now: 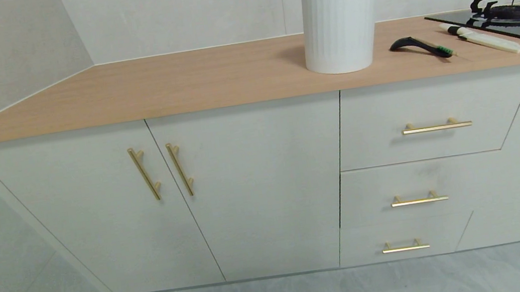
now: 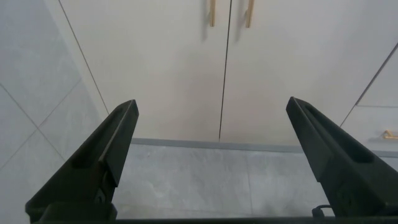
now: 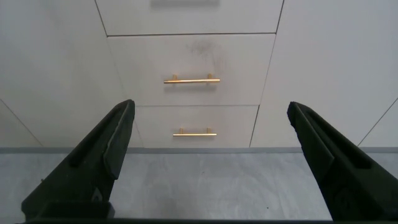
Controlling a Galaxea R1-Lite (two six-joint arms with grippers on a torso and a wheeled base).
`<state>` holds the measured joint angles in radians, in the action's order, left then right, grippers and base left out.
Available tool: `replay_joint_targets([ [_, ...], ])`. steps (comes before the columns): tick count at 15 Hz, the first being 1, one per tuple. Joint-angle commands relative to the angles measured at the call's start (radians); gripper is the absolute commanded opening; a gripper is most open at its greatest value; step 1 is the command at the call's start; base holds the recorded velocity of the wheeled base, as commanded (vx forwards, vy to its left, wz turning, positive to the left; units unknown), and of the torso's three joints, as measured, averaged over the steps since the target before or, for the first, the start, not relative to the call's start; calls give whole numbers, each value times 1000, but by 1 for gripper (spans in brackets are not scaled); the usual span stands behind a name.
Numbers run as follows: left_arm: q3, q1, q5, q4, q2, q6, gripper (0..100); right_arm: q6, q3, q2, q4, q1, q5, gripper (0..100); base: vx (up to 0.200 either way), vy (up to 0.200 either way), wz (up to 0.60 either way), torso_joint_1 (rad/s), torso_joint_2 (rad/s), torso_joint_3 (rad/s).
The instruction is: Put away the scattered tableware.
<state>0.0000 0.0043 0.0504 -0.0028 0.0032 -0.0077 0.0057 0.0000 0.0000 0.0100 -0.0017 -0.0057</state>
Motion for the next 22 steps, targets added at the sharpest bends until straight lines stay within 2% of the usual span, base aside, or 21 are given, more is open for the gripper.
replay_joint_targets([
  [1, 0, 0, 0, 0, 0, 0, 100, 0, 0, 2, 1, 0, 0, 100, 0, 0, 0, 0, 0, 0],
  [6, 0, 0, 0, 0, 0, 0, 100, -4, -3, 2, 4, 0, 3, 100, 0, 0, 0, 0, 0, 0],
  [8, 0, 0, 0, 0, 0, 0, 100, 40, -117, 95, 7, 14, 20, 100, 0, 0, 0, 0, 0, 0],
  [9, 0, 0, 0, 0, 0, 0, 100, 88, -192, 209, 2, 37, 35, 100, 0, 0, 0, 0, 0, 0],
  [13, 0, 0, 0, 0, 0, 0, 100, 7, -279, 640, 13, 57, 167, 100, 0, 0, 0, 0, 0, 0],
  [18, 0, 0, 0, 0, 0, 0, 100, -13, -451, 1088, 21, 60, 165, 100, 0, 0, 0, 0, 0, 0],
  [20, 0, 0, 0, 0, 0, 0, 100, -13, -529, 1365, 102, 66, 165, 100, 0, 0, 0, 0, 0, 0],
  [22, 0, 0, 0, 0, 0, 0, 100, -12, -557, 1582, 271, 57, 159, 100, 0, 0, 0, 0, 0, 0],
])
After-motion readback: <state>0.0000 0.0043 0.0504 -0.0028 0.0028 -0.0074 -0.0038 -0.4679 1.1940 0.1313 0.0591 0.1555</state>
